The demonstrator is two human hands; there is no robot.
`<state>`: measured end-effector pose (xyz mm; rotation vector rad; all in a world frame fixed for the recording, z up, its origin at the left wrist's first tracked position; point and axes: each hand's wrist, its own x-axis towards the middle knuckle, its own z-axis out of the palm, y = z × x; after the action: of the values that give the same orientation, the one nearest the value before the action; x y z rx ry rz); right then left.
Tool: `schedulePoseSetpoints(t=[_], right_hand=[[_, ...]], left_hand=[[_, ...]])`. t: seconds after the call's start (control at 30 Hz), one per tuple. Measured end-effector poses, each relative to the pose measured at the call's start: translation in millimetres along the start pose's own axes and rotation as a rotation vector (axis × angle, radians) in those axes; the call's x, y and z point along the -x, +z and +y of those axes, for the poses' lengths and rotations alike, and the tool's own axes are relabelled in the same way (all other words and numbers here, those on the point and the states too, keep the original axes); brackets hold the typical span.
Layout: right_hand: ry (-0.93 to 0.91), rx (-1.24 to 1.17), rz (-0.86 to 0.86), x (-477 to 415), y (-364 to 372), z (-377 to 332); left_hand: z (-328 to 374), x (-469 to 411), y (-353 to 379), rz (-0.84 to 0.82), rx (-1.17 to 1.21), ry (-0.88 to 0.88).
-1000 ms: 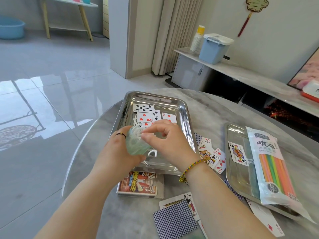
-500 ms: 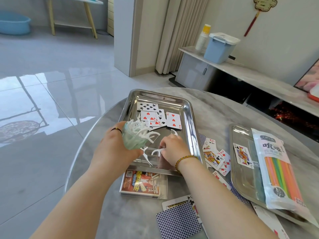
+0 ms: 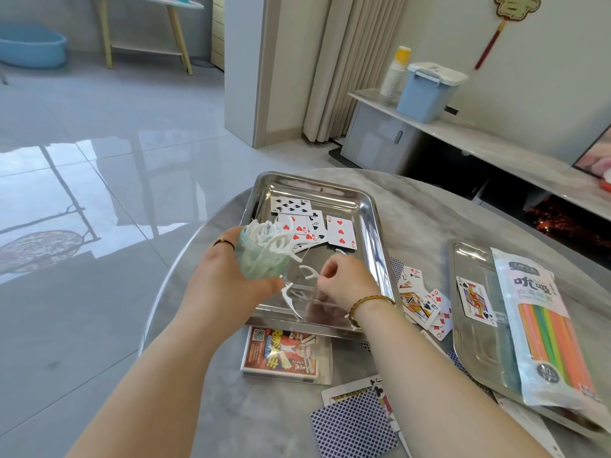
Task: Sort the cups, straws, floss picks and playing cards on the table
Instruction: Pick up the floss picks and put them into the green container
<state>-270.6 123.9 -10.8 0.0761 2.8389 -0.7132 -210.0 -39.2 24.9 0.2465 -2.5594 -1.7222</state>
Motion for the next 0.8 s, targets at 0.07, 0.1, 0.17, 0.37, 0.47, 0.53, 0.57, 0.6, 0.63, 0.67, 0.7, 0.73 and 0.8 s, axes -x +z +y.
schedulePoseSetpoints(t=[0.07,0.1,0.17,0.37,0.47,0.53,0.57,0.6,0.63,0.67,0.7,0.73,0.8], right_hand=[[-0.049,0.023,0.101,1,4,-7],[-0.084,0.061,0.127,3,7,-11],[-0.157,0.133,0.125,5,16,-20],[-0.187,0.231,-0.023,13,35,-30],[-0.136,0.285,-0.095,12,32,-33],[-0.127,0.364,-0.149,11,30,-40],[-0.140,0.413,-0.171,11,29,-44],[-0.159,0.457,-0.180,10,28,-49],[-0.174,0.498,-0.187,11,28,-52],[-0.188,0.529,-0.188,9,29,-54],[-0.198,0.560,-0.186,8,29,-55],[-0.208,0.589,-0.186,7,30,-56],[-0.216,0.637,-0.176,6,30,-56]], left_hand=[[-1,0,-1,-0.004,0.019,-0.006],[-1,0,-2,-0.001,0.019,-0.006],[0,0,-4,0.018,0.017,0.001],[0,0,-12,0.051,0.059,0.003],[-1,-1,-13,0.056,0.064,-0.010],[-2,-1,-13,0.060,0.061,-0.010],[-2,-1,-13,0.061,0.061,-0.011],[-2,-2,-13,0.062,0.059,-0.011],[-3,-2,-13,0.062,0.058,-0.011],[-3,-2,-14,0.063,0.058,-0.012],[-3,-3,-14,0.065,0.056,-0.012],[-4,-3,-14,0.066,0.052,-0.011],[-5,-3,-14,0.064,0.046,-0.010]])
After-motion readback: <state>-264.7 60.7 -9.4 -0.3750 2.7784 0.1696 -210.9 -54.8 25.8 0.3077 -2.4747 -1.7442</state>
